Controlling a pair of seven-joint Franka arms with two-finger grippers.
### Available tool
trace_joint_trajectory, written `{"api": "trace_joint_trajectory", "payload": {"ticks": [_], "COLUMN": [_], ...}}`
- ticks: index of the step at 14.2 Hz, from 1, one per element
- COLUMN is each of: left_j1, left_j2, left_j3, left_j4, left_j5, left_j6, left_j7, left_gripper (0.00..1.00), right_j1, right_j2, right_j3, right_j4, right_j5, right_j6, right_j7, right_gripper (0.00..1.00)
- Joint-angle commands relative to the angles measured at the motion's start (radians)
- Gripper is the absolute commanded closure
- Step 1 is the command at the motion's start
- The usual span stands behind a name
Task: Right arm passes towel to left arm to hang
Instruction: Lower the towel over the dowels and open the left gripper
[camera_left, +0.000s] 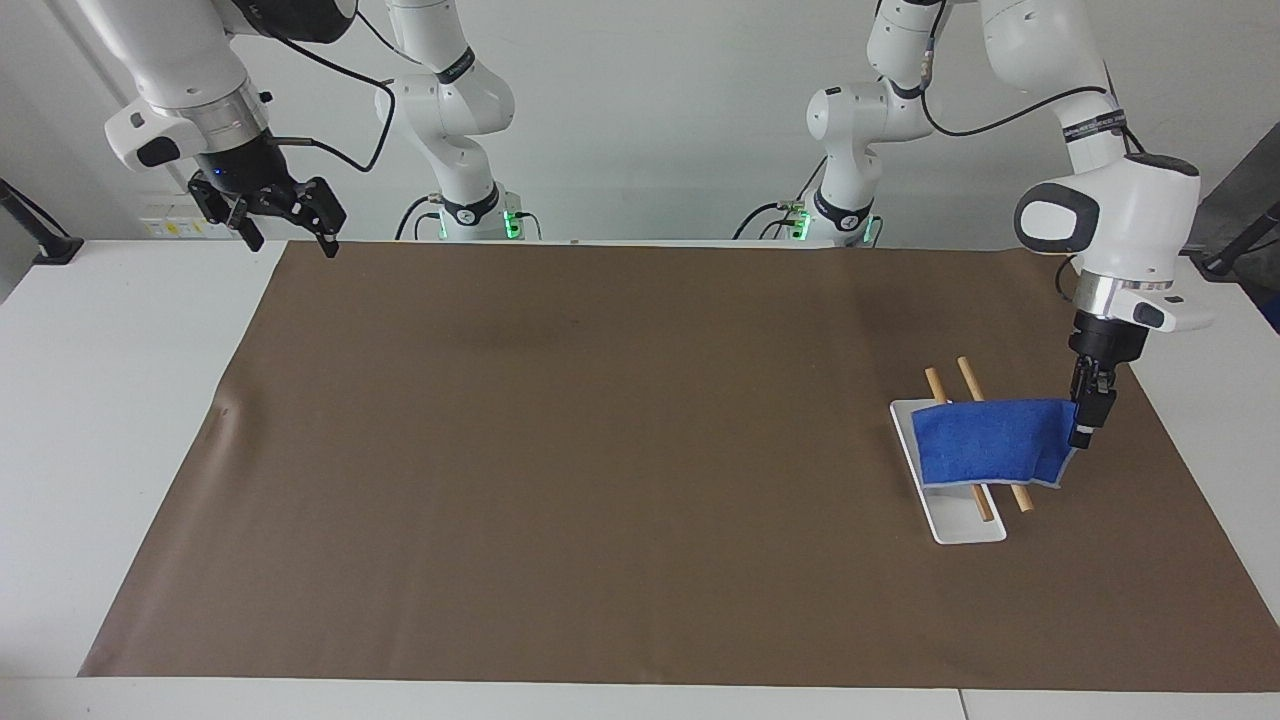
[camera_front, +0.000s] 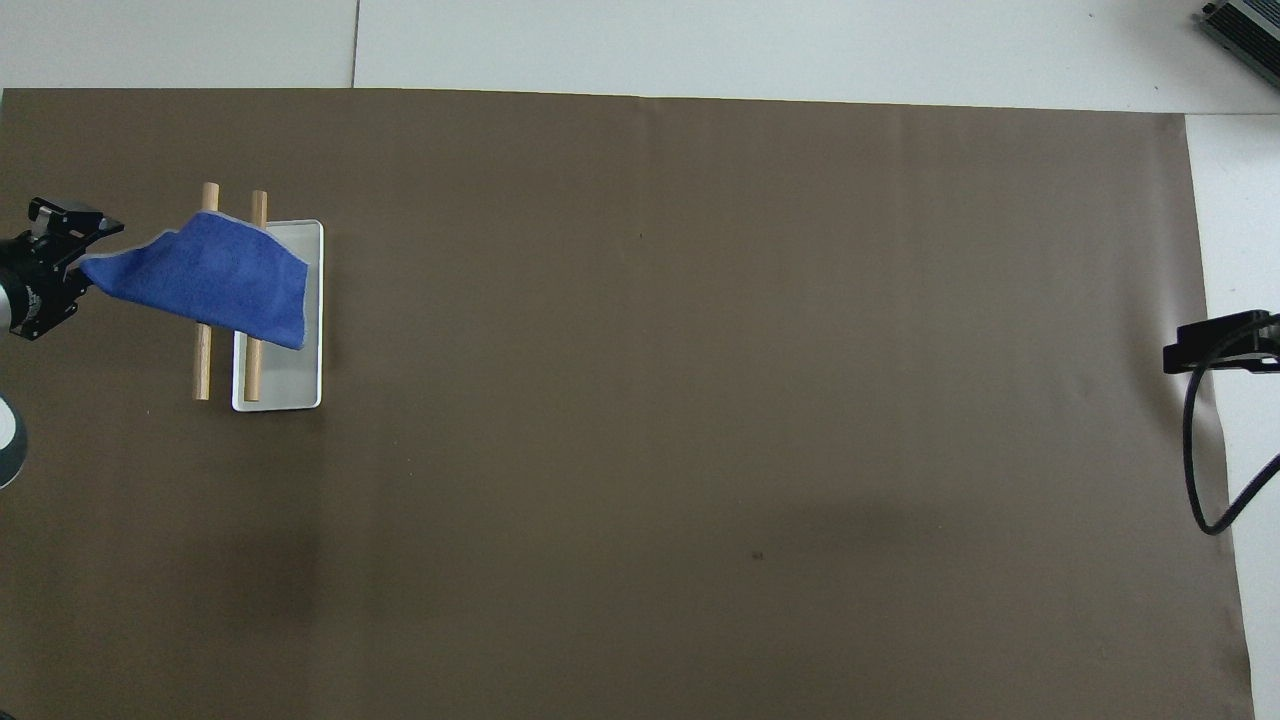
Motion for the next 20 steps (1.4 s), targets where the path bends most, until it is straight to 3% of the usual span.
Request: {"api": "trace_joint_trajectory", "payload": {"ticks": [1, 5, 10, 17, 20], "left_j1": [0.009, 0.009, 0.006, 0.000, 0.000], "left_j2": [-0.024, -0.021, 0.014, 0.034, 0.019], "left_j3": [0.011, 0.019, 0.014, -0.013, -0.035], "left_j4": [-0.008, 0.016, 0.217, 0.437, 0.500], "left_j5": [-0.005, 0.073, 0.265, 0.289, 0.289], "left_j6": [-0.060, -0.098, -0.437, -0.799, -0.951], "left_j7": [0.022, 0.025, 0.033, 0.103, 0.206], "left_gripper": [0.06, 0.07, 0.10, 0.17, 0.19], "right_j1": [-0.002, 0.000, 0.000, 0.032, 0.020], "right_j2": [-0.026, -0.026, -0.026, 0.015, 0.043], "right_j3": [0.006, 0.006, 0.009, 0.011, 0.007], "right_j4": [-0.031, -0.031, -0.031, -0.005, 0.043], "right_j5": [0.004, 0.003, -0.005, -0.016, -0.014], "right_j6": [0.009, 0.007, 0.027, 0.050, -0.005], "right_j7": [0.026, 0.021, 0.026, 0.029, 0.027], "right_gripper": [0.00, 0.00, 0.00, 0.00, 0.00]}}
